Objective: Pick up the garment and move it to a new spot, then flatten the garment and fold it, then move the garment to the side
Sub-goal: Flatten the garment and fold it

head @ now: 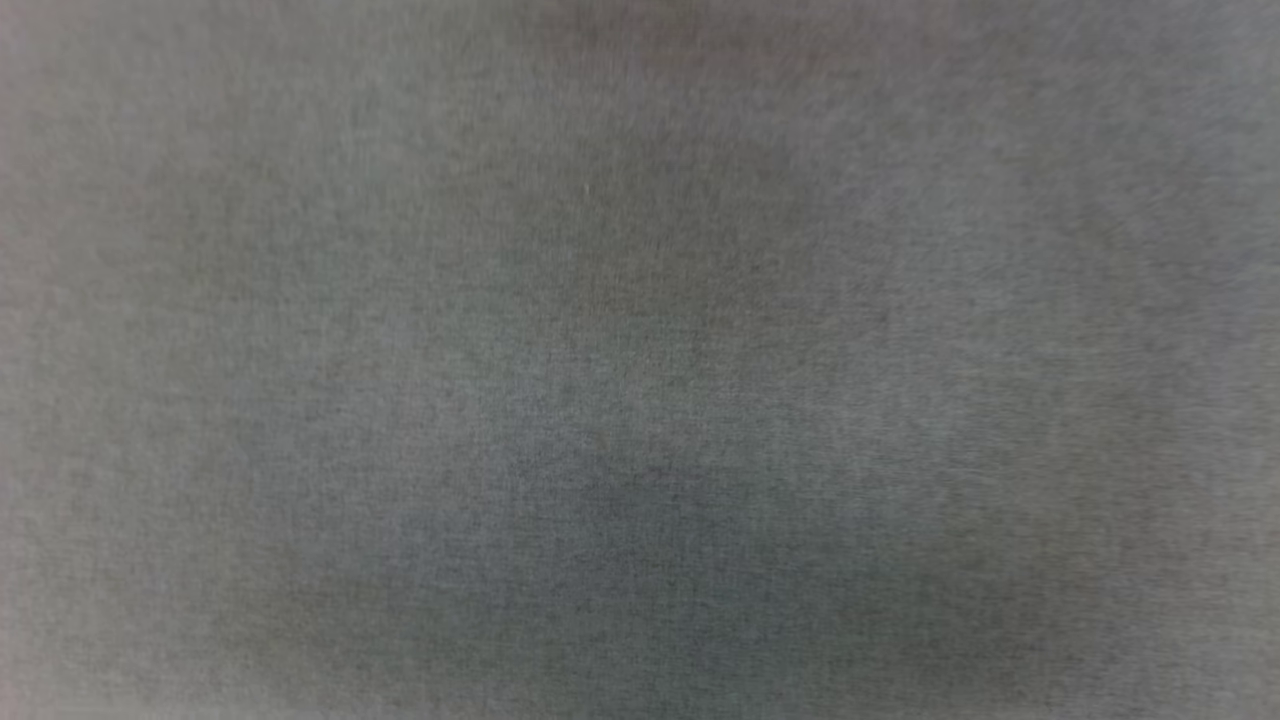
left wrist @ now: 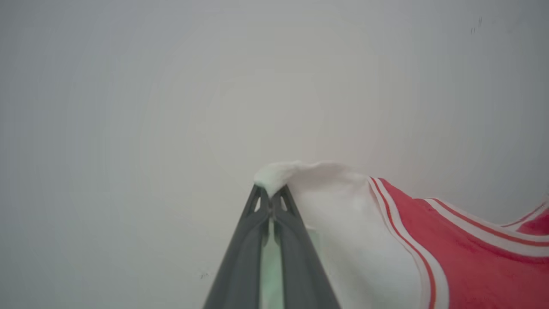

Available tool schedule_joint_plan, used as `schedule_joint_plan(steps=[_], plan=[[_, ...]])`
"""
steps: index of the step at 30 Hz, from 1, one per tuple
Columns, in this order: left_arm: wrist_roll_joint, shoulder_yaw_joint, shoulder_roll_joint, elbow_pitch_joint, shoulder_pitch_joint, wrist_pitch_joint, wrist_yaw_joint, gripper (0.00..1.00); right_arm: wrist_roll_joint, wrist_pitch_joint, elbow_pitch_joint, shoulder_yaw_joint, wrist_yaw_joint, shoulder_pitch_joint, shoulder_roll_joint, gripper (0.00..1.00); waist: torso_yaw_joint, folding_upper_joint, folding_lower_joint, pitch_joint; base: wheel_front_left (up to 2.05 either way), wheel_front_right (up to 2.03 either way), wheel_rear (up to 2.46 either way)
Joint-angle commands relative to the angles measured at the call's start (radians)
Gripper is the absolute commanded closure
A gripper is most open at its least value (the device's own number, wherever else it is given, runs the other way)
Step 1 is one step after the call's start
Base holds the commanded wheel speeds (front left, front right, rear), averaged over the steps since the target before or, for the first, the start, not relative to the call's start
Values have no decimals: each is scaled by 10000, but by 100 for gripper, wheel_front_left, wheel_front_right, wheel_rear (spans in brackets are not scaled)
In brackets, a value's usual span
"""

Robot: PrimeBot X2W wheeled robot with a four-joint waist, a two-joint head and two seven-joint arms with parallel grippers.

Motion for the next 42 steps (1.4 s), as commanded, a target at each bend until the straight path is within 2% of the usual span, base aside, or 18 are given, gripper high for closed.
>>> schedule_joint_plan(steps=[1, 6, 10, 14, 18, 24, 25, 26, 28, 34, 36, 42], plan=[[-83, 83, -38, 23, 92, -89, -65, 100, -71, 14, -107, 48, -15, 727, 9, 100, 323, 0, 0, 793, 0, 0, 0], [-2, -49, 23, -250, 1233, -241, -311, 100, 352, -2, -1019, 538, -17, 2366, -390, 100, 475, 0, 0, 558, 0, 0, 0], [-280, -344, -13, -463, 2684, -196, -444, 100, 1422, 4, -1143, 637, -17, 4037, -474, 100, 488, 0, 0, 11, 0, 0, 0], [-736, -782, 193, -869, 4182, 432, -493, 100, 2610, 46, -911, 871, -17, 5563, -636, 100, 441, 0, 0, -711, 0, 0, 0], [-1245, -1312, 738, -1861, 5858, 1293, -491, 100, 3728, 481, -1109, 1442, -17, 6791, -914, 100, 289, 0, 0, -1397, 0, 0, 0], [-2359, -1657, 2005, -4355, 8955, 2864, -465, 100, 5367, 1771, -2000, 2013, -17, 8848, -1754, 100, 99, 0, 0, -2379, 0, 0, 0], [-2520, -1671, 2275, -4845, 9534, 3146, -336, 100, 5568, 1978, -2197, 2048, -17, 9197, -1943, 100, 73, 0, 0, -2534, 0, 0, 0], [-2520, -1671, 2275, -4845, 9534, 3146, -336, 100, 5568, 1978, -2197, 2048, -17, 9197, -1943, 100, 73, 0, 0, -2534, 0, 0, 0], [-2915, -1646, 2810, -6000, 10624, 3537, -96, 100, 6021, 2445, -2617, 2155, -17, 9951, -2252, 100, 41, 0, 0, -2789, 0, 0, 0], [-4013, -1563, 4271, -8840, 14072, 4209, 1057, 100, 7096, 3745, -3805, 1966, -17, 12403, -3014, 100, -25, 0, 0, -3438, 0, 0, 0], [-4241, -1664, 4640, -9621, 15037, 4282, 1253, 100, 7302, 4158, -4158, 1769, -17, 13158, -3187, 100, -46, 0, 0, -3556, 0, 0, 0], [-4736, -1707, 5444, -10878, 17068, 4237, 2105, 100, 7845, 5340, -5311, 1255, -17, 15310, -3482, 100, -53, 0, 0, -3707, 0, 0, 0]])
